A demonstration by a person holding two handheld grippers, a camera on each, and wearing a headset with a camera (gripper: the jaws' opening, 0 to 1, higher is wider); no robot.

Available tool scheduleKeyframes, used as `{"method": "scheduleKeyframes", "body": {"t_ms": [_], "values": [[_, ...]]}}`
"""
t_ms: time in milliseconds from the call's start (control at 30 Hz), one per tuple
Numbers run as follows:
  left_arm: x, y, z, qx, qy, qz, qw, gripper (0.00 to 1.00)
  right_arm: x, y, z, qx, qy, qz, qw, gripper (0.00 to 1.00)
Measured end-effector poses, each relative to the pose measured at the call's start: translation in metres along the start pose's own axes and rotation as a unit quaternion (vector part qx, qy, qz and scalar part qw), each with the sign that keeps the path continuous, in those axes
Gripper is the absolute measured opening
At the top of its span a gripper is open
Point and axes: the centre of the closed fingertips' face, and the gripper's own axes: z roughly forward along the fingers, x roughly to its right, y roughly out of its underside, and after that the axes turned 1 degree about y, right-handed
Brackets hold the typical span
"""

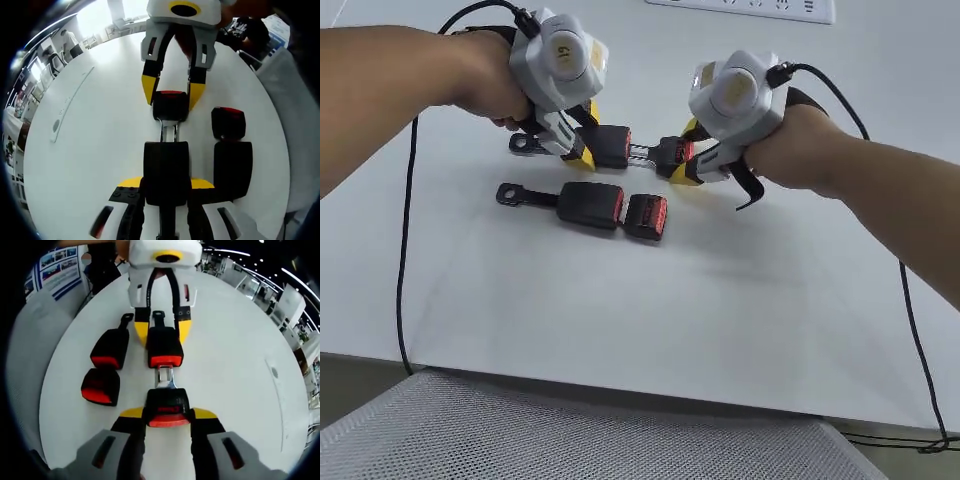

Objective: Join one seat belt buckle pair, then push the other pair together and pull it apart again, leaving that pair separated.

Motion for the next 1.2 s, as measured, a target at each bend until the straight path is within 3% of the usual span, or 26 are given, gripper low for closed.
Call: {"method": "scheduleKeyframes", "body": {"t_ms": [100, 233, 833, 1200], "values": [[-0.001, 0.001, 0.001, -0.002, 0.0, -0.001, 1.0, 0.33, 0.001, -0.01, -0.001, 0.031, -0.004, 0.029, 0.9991, 0.35], [-0.001, 0.001, 0.001, -0.005, 0.0, 0.001, 1.0, 0.33, 0.001, -0.008, 0.006, 0.02, -0.002, -0.004, 0.9998, 0.35], [0.001, -0.002, -0.001, 0.018, 0.007, 0.01, 0.9998, 0.33, 0.005, -0.013, 0.013, 0.038, -0.019, 0.003, 0.9991, 0.32], [-0.002, 0.001, 0.001, 0.022, 0.004, 0.0, 0.9997, 0.32, 0.002, -0.028, 0.019, 0.039, -0.02, 0.001, 0.999, 0.32]]}}
